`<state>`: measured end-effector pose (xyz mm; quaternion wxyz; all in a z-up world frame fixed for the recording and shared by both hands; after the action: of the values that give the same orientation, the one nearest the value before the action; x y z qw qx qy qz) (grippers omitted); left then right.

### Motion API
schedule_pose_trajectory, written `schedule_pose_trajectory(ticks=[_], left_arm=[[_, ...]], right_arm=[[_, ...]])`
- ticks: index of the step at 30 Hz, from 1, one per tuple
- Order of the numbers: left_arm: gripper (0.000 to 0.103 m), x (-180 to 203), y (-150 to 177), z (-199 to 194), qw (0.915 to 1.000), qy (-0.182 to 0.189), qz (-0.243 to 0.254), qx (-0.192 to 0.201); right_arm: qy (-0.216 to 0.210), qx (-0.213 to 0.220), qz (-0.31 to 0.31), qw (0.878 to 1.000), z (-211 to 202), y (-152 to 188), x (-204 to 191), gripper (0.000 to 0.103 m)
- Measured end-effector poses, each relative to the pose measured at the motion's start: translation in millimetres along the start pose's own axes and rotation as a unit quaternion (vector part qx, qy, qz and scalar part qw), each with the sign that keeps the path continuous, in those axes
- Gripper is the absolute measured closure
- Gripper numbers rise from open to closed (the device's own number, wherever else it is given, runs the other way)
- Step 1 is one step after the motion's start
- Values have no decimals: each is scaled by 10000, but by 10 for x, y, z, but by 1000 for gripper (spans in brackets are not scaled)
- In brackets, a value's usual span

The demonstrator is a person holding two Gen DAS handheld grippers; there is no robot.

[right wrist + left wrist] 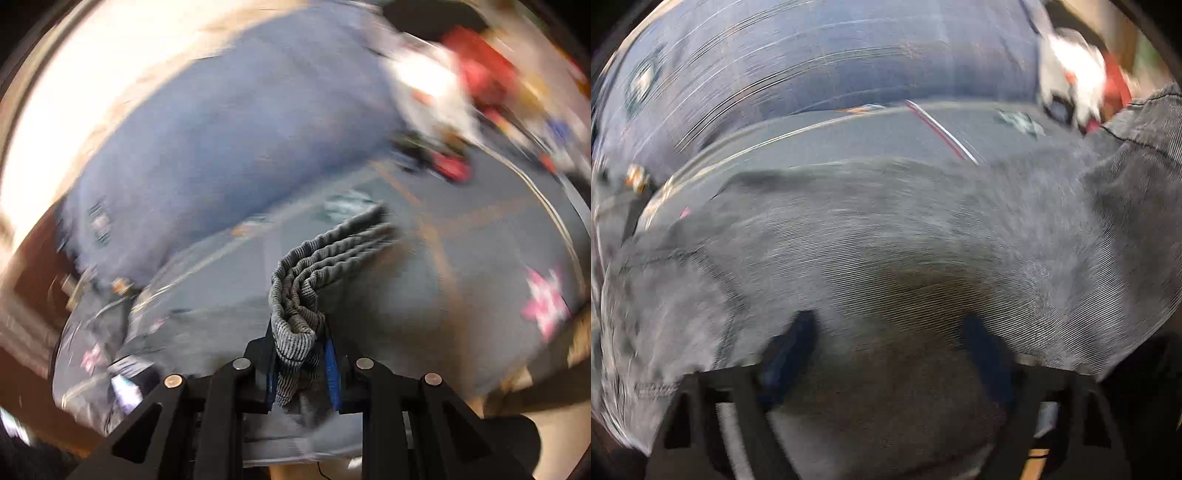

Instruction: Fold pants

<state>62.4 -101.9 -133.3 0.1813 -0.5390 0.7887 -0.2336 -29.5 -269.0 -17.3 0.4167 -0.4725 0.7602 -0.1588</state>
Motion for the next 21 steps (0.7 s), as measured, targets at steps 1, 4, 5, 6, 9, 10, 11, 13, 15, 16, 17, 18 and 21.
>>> schedule_pose_trajectory(ticks=[1, 4, 5, 6, 9, 10, 11, 13, 15, 16, 17, 18, 21], left_arm=[[28, -187, 30, -151, 9995, 73, -270, 167], [28, -714, 199, -516, 9948, -170, -848, 537], [28, -982, 313, -647, 9909, -323, -1154, 606], [28, -1153, 408, -728, 9875, -456, -1373, 630], [28, -1566, 640, -902, 9779, -824, -1809, 652], [28, -1640, 697, -947, 9753, -944, -1885, 664], [28, -1702, 731, -973, 9737, -984, -1950, 654], [28, -1735, 741, -1005, 9742, -879, -1984, 616], [28, -1673, 657, -1069, 9749, -736, -1981, 705], [27, -1593, 567, -1108, 9766, -600, -1901, 806], [27, -1498, 497, -1148, 9782, -500, -1808, 888], [27, -1410, 425, -1162, 9800, -427, -1704, 936], [27, -1119, 188, -1128, 9859, -199, -1310, 1026]], right_arm=[[-135, 28, -306, 9994, 6, 59, -288, 80], [-578, -86, -1167, 9914, 116, 391, -1037, 80], [-681, -177, -1382, 9879, 196, 535, -1210, 80], [-779, -337, -1562, 9841, 330, 719, -1363, 80], [-860, -1098, -1844, 9729, 911, 1212, -1527, 75], [-794, -1472, -1857, 9683, 1263, 1441, -1483, 68], [-776, -1664, -1854, 9654, 1415, 1545, -1446, 66], [-1022, -1409, -1841, 9674, 1450, 1622, -1397, 56], [-1192, -1567, -1677, 9660, 1368, 1573, -1353, 32], [-1382, -1593, -1404, 9674, 1267, 1510, -1271, 28], [-1489, -1527, -1254, 9689, 1183, 1446, -1195, 28], [-1533, -1434, -1126, 9712, 1107, 1382, -1101, 28], [-1427, -1191, -482, 9814, 1008, 1203, -730, 28]])
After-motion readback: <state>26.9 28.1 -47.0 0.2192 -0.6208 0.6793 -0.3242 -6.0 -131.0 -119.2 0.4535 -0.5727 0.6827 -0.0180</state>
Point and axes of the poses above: each gripper's, at about its wrist camera, not at the fingertips, and z roughly the way its jaws point, x to its right, y to its underside, the point moved 4 cm from there along z, roughly the way its jaws point, and after that the axes turned 6 degrees about z, right-handed, at the moved point
